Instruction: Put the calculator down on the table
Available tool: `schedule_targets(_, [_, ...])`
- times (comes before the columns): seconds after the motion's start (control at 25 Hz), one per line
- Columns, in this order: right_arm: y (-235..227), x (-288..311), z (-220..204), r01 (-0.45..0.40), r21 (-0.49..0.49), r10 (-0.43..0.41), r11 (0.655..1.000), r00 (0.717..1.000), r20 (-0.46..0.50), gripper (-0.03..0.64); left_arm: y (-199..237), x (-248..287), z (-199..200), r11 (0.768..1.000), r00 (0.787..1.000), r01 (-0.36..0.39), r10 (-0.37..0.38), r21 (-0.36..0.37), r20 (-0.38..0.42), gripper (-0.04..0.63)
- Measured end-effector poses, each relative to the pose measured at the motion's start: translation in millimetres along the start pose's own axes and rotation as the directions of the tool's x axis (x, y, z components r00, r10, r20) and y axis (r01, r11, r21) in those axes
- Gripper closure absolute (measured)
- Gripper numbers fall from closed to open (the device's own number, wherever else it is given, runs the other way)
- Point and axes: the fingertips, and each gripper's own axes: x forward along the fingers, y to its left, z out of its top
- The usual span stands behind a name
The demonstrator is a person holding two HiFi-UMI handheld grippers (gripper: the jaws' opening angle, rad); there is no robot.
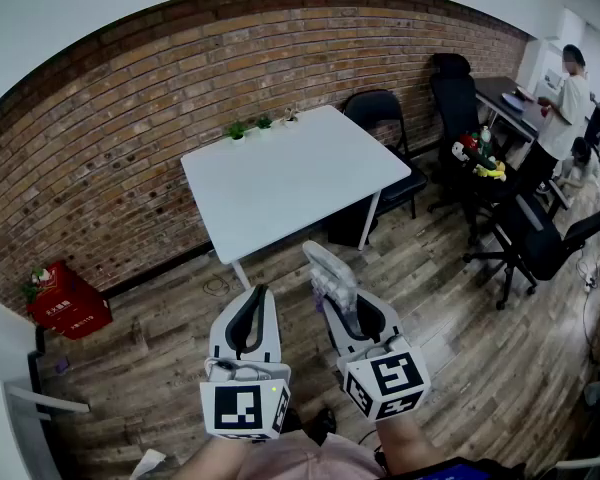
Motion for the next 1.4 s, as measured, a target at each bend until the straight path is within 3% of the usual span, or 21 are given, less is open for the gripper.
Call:
schedule_targets(0.6, [-43.6, -24.9, -7.6, -0.007, 0.077, 0.005, 0.997, 1.0, 0.029, 0.485, -44.1, 14.2, -14.7, 1.0, 0.999, 0.011, -0.01, 0.016, -0.032, 0.574])
schedule_targets(0.88, [-72.4, -23.4, -27.8, -0.01, 0.096, 0.012, 0.995, 1.0, -0.011, 0.485, -60.0, 19.4, -44.8, 1.0, 0.996, -0.008, 0.009, 0.012, -0.094, 0.575])
schedule_targets(1.16, [-88.6, 16.5, -29.5, -0.02, 0.096, 0.024, 0.995, 0.999, -0.039, 0.485, -33.0, 54.4, -60.6, 0.999, 0.992, -0.045, 0.045, -0.004, -0.12, 0.574])
schedule_targets(1.4, [-116.7, 76.1, -26.1, -0.01, 0.09, 0.016, 0.996, 0.998, -0.068, 0.483, -4.7, 119.2, -70.9, 0.999, 0.992, -0.05, 0.048, -0.016, -0.114, 0.574])
